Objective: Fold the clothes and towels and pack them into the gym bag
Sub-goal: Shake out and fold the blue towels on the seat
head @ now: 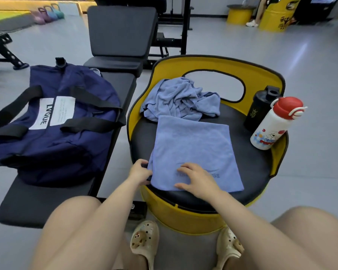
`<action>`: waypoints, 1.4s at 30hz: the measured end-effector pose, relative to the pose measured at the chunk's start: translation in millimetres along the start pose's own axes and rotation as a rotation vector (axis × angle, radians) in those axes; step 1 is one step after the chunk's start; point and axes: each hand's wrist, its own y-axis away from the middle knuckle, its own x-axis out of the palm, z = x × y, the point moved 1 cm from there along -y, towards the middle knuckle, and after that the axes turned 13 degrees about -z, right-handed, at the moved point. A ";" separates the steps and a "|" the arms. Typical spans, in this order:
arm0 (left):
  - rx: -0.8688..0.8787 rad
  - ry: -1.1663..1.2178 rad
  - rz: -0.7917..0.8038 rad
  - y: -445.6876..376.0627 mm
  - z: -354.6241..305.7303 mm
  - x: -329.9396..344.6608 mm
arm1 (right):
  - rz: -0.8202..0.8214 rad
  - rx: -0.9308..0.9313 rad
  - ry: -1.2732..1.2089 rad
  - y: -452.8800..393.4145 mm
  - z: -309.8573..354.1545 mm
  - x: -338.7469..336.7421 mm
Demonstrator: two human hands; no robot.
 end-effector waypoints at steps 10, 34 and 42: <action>-0.074 0.191 0.018 11.1 15.6 -9.0 | -0.096 -0.265 0.199 -13.9 42.6 30.6; 0.225 0.002 -0.008 21.1 27.5 -19.0 | -0.108 0.180 -0.338 -18.4 56.7 53.0; 0.488 -0.211 -0.032 20.5 21.1 -14.0 | -0.076 0.033 -0.141 -4.7 18.1 24.5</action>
